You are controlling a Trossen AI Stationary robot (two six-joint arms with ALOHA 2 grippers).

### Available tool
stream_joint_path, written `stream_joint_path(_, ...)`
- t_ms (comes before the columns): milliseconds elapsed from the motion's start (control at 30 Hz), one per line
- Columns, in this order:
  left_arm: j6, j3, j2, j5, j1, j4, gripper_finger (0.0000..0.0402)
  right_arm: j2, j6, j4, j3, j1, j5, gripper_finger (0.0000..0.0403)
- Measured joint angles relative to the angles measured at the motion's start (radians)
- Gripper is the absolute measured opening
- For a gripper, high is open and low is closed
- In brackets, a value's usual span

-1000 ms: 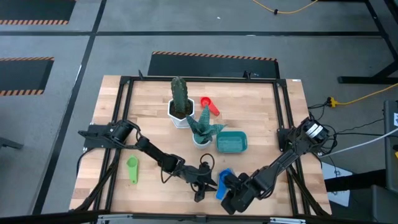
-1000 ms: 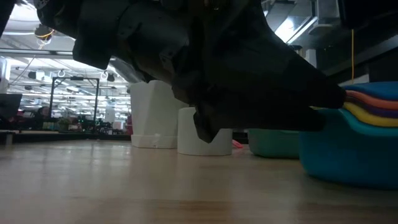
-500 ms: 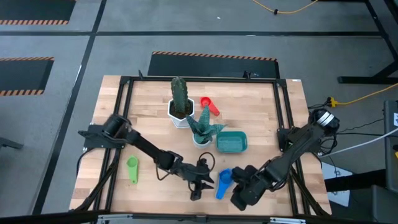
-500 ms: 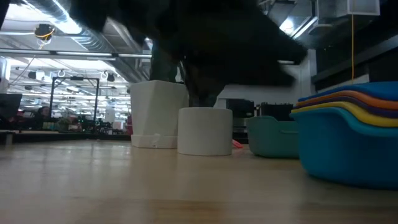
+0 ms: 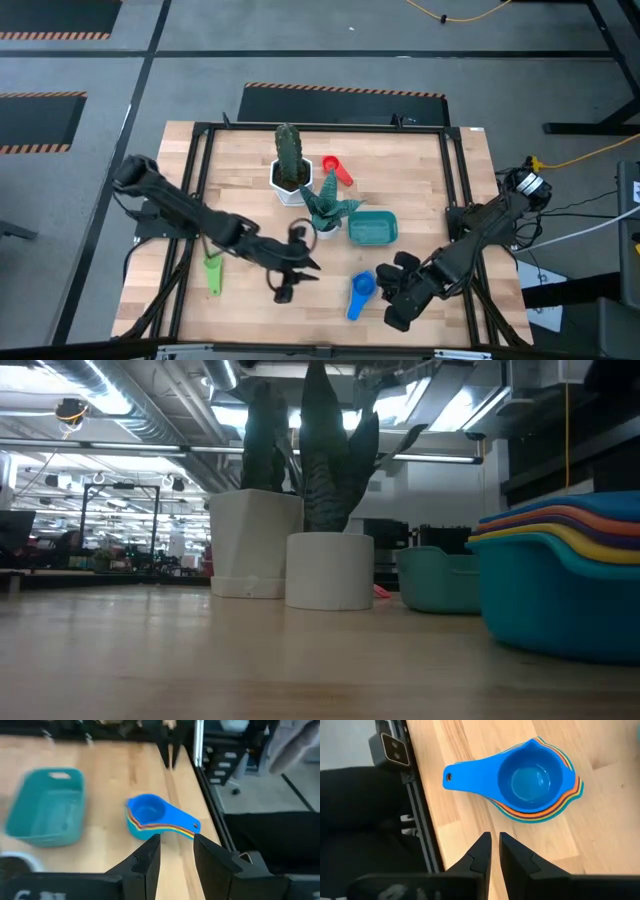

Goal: Nest measuring cups in basket
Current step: Stack the red measuring cup on top of the blue measuring cup

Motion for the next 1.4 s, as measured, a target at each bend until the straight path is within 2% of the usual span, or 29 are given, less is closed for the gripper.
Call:
stream_joint_path(367, 0.063, 0.000, -0.275, -0.212, -0.074, -0.284, 0.0110, 0.001, -0.027, -0.002, 0.000, -0.033, 0.000, 0.0042)
stream_joint_path(600, 0.077, 0.000, -0.446, -0.279, -0.113, -0.444, 0.0110, -0.005, -0.177, -0.021, 0.000, -0.074, 0.006, 0.0042)
stream_joint_path(733, 0.070, -0.012, -0.568, -0.355, -0.142, -0.524, 0.0110, -0.041, -0.251, -0.087, 0.000, -0.112, 0.087, 0.0042)
stream_joint_path(833, 0.070, -0.093, -0.680, -0.429, -0.163, -0.524, 0.0110, -0.074, -0.299, -0.148, 0.000, -0.140, 0.142, 0.0042)
stream_joint_path(933, 0.043, -0.237, -0.809, -0.470, -0.166, -0.466, 0.0110, -0.096, -0.347, -0.170, 0.000, -0.165, 0.157, 0.0042)
stream_joint_path(1167, 0.062, -0.536, -1.057, -0.479, -0.164, -0.302, 0.0110, -0.098, -0.390, -0.139, 0.000, -0.199, 0.157, 0.0042)
stream_joint_path(1400, 0.067, -0.697, -1.204, -0.502, -0.164, -0.260, 0.0110, -0.098, -0.390, -0.070, 0.000, -0.218, 0.157, 0.0042)
